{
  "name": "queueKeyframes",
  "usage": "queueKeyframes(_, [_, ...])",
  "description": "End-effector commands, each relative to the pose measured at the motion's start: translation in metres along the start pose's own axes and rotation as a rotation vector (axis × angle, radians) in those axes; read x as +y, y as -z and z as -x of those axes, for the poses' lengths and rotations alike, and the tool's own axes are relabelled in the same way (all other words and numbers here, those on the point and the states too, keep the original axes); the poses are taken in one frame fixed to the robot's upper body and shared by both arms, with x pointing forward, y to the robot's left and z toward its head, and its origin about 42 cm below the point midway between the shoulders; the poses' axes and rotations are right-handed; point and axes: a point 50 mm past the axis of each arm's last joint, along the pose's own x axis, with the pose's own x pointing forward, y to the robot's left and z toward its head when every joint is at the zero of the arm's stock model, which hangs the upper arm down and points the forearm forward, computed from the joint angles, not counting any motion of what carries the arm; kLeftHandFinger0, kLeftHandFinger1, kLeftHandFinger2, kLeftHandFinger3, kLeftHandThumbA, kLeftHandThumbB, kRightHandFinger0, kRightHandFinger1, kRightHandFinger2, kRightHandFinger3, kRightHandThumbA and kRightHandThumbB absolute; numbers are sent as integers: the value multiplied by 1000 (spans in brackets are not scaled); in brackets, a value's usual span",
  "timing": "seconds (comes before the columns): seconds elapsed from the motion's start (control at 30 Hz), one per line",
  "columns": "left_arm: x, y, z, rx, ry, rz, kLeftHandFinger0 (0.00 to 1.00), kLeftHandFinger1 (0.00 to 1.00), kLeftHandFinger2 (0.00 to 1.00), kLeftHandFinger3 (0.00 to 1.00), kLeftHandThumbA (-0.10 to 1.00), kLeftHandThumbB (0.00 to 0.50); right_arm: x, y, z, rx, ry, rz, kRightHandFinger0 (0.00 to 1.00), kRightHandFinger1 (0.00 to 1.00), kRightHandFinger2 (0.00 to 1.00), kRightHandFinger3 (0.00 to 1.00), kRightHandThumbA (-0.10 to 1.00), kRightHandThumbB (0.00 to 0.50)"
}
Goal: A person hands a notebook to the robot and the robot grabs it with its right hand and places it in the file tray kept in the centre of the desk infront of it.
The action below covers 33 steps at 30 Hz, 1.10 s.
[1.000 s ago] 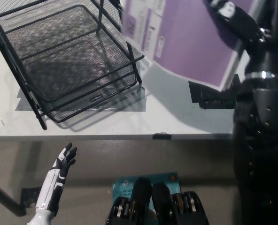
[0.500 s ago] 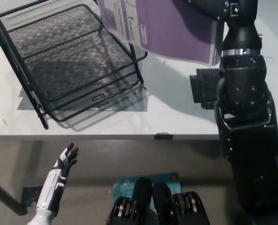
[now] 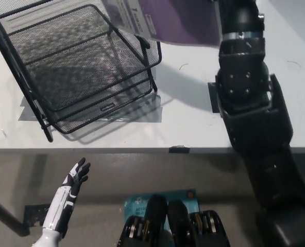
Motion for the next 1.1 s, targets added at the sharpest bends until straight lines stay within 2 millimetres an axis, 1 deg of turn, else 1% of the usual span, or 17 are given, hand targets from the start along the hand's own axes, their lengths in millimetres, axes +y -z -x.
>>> queueKeyframes(0.0, [6,-10,-8,-65,24,-41,1000,1000,1000,1000,1000,500,2,-59,-53,-300,139,1,0,0,20,163,1000,20])
queueKeyframes(0.1, [6,-11,-7,-73,28,-44,1000,1000,1000,1000,1000,500,13,-60,-54,-312,102,27,0,0,1,141,1000,46])
queueKeyframes(0.2, [6,-11,-7,-77,34,-54,1000,1000,1000,1000,1000,500,24,-57,-55,-361,89,36,0,0,0,49,1000,28])
queueKeyframes(0.3, [6,-13,-7,-80,41,-56,1000,1000,1000,1000,1000,500,34,-59,-57,-421,100,85,0,0,0,5,1000,6])
queueKeyframes(0.43, [5,-13,-8,-77,43,-54,1000,1000,1000,1000,1000,500,44,-65,-58,-461,107,95,0,0,23,32,1000,0])
queueKeyframes(0.5, [4,-13,-9,-80,42,-55,1000,1000,1000,1000,1000,500,50,-68,-58,-485,104,96,0,0,43,38,950,0])
queueKeyframes(0.57, [4,-13,-9,-80,42,-67,1000,1000,1000,1000,1000,500,53,-71,-57,-517,97,134,0,0,41,55,968,0])
queueKeyframes(0.6, [4,-13,-9,-78,42,-66,1000,1000,1000,1000,1000,500,55,-71,-56,-526,94,152,0,0,46,116,1000,0])
queueKeyframes(0.63, [4,-13,-9,-77,41,-58,1000,1000,1000,1000,1000,500,56,-72,-55,-536,90,151,0,0,64,279,1000,0])
queueKeyframes(0.73, [4,-14,-9,-75,41,-71,1000,1000,1000,1000,1000,500,65,-70,-49,-572,53,203,0,0,25,23,1000,0])
queueKeyframes(0.77, [4,-14,-8,-76,44,-68,1000,1000,1000,1000,1000,500,69,-69,-46,-585,33,220,0,0,30,1,1000,0])
queueKeyframes(0.83, [4,-14,-8,-78,49,-56,1000,1000,1000,1000,1000,500,73,-67,-43,-599,14,221,0,0,30,5,1000,0])
queueKeyframes(0.87, [3,-14,-8,-77,48,-40,1000,1000,1000,1000,1000,500,76,-66,-40,-615,-4,237,0,0,35,124,1000,0])
queueKeyframes(0.9, [3,-14,-8,-77,44,-29,1000,1000,1000,1000,1000,500,79,-65,-37,-636,-15,248,0,0,4,159,1000,0])
queueKeyframes(0.93, [3,-14,-8,-77,43,-27,1000,1000,1000,1000,1000,500,79,-65,-36,-641,-17,250,0,0,4,159,1000,0])
queueKeyframes(0.97, [2,-14,-8,-76,43,-30,1000,1000,1000,1000,1000,500,81,-63,-34,-652,-28,278,0,0,0,17,1000,0])
queueKeyframes(1.07, [3,-14,-10,-78,45,-35,1000,1000,1000,1000,1000,500,87,-59,-27,-693,-54,311,0,0,0,2,1000,0])
